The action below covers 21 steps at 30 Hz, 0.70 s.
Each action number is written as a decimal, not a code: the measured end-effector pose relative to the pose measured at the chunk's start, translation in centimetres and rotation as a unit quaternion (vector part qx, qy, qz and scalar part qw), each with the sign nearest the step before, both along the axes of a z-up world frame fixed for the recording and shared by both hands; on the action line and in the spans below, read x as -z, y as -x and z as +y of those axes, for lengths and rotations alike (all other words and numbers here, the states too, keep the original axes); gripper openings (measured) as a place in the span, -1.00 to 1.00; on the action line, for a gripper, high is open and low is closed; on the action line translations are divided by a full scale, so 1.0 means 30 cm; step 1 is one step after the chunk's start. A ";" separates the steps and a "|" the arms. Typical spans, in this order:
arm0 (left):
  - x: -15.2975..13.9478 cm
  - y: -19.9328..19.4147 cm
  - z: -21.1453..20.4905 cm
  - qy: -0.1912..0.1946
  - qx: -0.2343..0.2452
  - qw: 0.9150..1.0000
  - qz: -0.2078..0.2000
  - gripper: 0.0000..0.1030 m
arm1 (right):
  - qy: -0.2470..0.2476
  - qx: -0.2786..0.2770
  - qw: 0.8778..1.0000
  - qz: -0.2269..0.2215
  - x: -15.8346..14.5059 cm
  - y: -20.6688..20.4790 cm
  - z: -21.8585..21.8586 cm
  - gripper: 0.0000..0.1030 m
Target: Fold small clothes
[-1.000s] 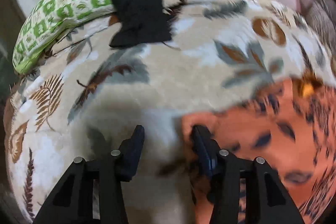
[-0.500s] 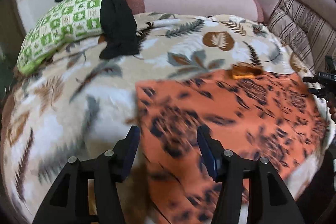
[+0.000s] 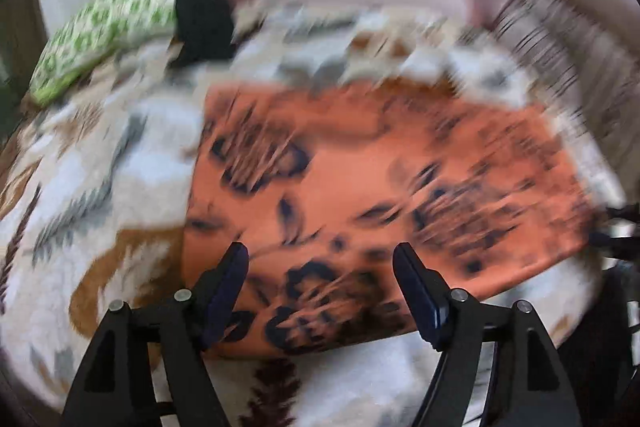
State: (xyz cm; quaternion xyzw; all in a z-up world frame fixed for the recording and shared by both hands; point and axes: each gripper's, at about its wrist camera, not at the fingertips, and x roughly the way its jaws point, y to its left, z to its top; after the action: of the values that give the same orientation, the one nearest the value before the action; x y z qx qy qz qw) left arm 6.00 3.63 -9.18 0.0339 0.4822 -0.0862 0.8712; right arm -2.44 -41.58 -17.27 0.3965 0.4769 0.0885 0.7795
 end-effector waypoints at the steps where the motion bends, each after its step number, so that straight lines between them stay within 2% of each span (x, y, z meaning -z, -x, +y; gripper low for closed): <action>1: 0.011 -0.003 0.013 -0.007 -0.014 1.000 0.011 0.46 | -0.024 0.019 0.999 -0.011 0.002 0.026 -0.018 0.46; 4: -0.047 0.035 0.054 0.036 -0.032 0.999 -0.013 0.46 | 0.010 0.034 0.999 -0.039 -0.075 0.094 -0.020 0.47; 6: -0.091 0.056 0.053 0.049 -0.030 0.998 -0.032 0.46 | -0.020 0.032 0.998 -0.047 -0.092 0.121 -0.015 0.48; 8: -0.107 0.070 0.046 0.061 -0.031 0.997 -0.044 0.47 | -0.062 0.038 0.997 -0.034 -0.063 0.129 -0.013 0.48; 11: -0.103 0.072 0.021 0.081 -0.028 0.996 -0.035 0.47 | -0.115 0.074 0.991 -0.003 0.023 0.119 -0.001 0.48; 14: -0.102 0.075 -0.015 0.090 -0.026 0.995 -0.031 0.47 | -0.154 0.134 0.979 0.013 0.092 0.111 -0.015 0.48; 17: -0.094 0.066 -0.035 0.101 -0.022 0.994 -0.031 0.47 | -0.209 0.207 0.956 0.005 0.139 0.111 -0.050 0.44; 18: -0.091 0.059 -0.043 0.102 -0.020 0.994 -0.030 0.47 | -0.206 0.215 0.955 0.000 0.135 0.106 -0.057 0.35; 19: -0.088 0.054 -0.050 0.102 -0.018 0.994 -0.030 0.47 | -0.189 0.214 0.958 0.001 0.128 0.091 -0.061 -0.22; 20: -0.087 0.050 -0.057 0.099 -0.017 0.994 -0.030 0.47 | -0.174 0.211 0.962 0.006 0.123 0.081 -0.063 -0.67; 21: -0.087 0.046 -0.063 0.095 -0.016 0.995 -0.031 0.47 | -0.163 0.210 0.964 0.006 0.112 0.081 -0.060 -0.67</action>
State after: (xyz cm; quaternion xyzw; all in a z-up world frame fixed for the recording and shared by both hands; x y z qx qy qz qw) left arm 4.63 1.74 -6.56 -0.0545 0.4449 -0.1166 0.8863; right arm -4.88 -43.39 -20.64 0.6097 0.3666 -0.0035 0.7027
